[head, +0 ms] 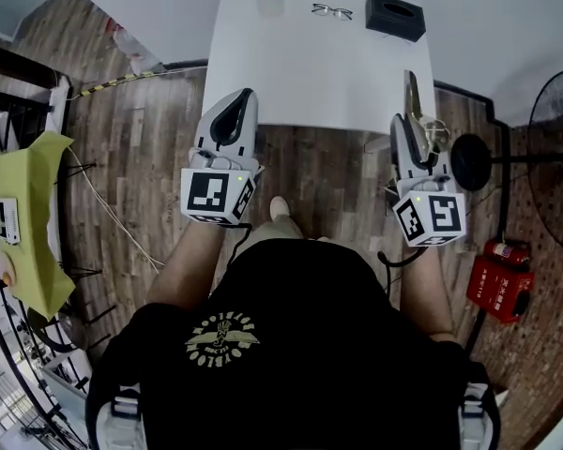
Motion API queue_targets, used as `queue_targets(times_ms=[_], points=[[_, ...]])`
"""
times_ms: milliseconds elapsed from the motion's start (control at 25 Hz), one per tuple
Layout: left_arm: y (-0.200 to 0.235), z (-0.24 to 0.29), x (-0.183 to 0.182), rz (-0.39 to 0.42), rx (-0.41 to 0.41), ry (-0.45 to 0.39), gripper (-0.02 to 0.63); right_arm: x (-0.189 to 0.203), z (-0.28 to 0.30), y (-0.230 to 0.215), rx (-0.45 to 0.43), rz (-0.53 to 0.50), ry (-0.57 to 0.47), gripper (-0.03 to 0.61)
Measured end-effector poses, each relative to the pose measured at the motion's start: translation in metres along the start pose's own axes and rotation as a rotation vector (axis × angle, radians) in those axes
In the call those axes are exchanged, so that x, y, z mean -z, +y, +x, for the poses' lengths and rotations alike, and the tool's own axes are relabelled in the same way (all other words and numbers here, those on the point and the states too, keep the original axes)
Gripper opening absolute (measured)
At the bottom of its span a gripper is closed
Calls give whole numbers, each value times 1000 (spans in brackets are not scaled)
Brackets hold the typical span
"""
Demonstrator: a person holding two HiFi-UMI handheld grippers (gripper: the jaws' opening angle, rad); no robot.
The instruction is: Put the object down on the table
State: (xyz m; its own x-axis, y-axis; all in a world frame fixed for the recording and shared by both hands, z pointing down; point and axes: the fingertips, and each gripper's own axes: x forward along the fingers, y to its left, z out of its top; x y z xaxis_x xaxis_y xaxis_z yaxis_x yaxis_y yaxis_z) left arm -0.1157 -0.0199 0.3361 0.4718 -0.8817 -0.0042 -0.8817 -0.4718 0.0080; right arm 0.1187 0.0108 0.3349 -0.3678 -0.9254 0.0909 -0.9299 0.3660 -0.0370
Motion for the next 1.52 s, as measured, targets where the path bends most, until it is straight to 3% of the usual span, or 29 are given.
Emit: queue_targets(times_ms=[520, 960, 1520], points=[[35, 34, 4, -15, 122, -12, 6, -11, 38, 17, 100, -1, -24, 64], [50, 51, 10, -33, 109, -9, 6, -10, 51, 9, 129, -23, -7, 64], [55, 62, 14, -18, 73, -1, 6, -11, 71, -5, 98, -26, -12, 64]])
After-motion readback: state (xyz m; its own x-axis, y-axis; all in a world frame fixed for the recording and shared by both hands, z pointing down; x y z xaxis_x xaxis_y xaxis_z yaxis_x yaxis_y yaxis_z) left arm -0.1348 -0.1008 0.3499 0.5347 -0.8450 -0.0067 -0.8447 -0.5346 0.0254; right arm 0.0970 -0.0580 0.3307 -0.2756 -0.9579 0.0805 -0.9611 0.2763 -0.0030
